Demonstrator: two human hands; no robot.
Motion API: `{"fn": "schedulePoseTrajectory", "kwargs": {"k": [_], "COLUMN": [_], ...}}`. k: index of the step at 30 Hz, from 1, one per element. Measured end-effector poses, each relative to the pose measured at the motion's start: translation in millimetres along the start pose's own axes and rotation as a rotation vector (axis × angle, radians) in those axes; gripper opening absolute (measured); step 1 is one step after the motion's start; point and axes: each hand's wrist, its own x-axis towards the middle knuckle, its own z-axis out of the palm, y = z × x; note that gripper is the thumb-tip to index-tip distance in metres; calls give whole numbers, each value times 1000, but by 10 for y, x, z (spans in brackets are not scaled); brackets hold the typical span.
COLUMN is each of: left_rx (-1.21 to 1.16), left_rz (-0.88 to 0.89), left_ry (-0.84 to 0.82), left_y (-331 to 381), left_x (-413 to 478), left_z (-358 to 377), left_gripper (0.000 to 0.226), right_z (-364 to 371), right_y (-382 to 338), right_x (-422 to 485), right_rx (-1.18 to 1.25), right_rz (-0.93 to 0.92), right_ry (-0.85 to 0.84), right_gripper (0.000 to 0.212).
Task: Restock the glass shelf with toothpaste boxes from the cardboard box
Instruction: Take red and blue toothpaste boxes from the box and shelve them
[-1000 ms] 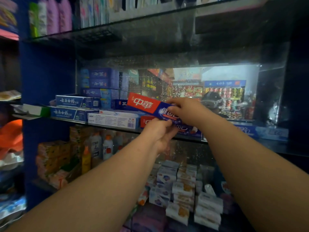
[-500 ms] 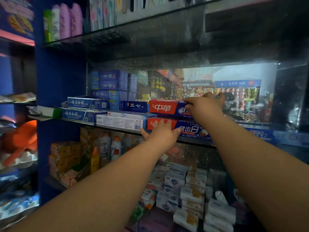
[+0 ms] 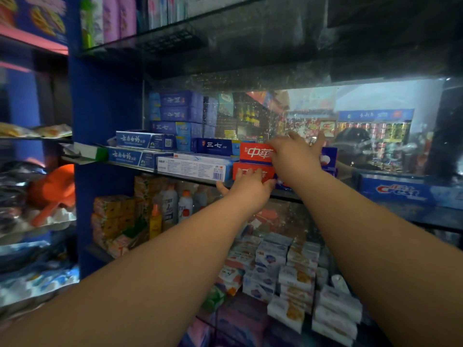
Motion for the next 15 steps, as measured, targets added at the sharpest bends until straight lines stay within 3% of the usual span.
{"fn": "schedulePoseTrajectory", "kwargs": {"k": [7,12,15], "left_rx": [22,-29,-79], "left_rz": [-60,-175,-285], "left_ry": [97,164,112], "left_y": [-587,-1430,-2040], "left_x": [-200,-582,-982], "left_z": [-108,-19,181], "left_gripper": [47,48,56], "right_z": [184,537,856], "right_y": [-756,-1291,-1684], "right_x": [-279,-612,-936], "right_rx": [296,450,568], "right_rz": [-160,-249,-269], "right_ry": [8,-23,-113], "right_gripper": [38,35,33]}}
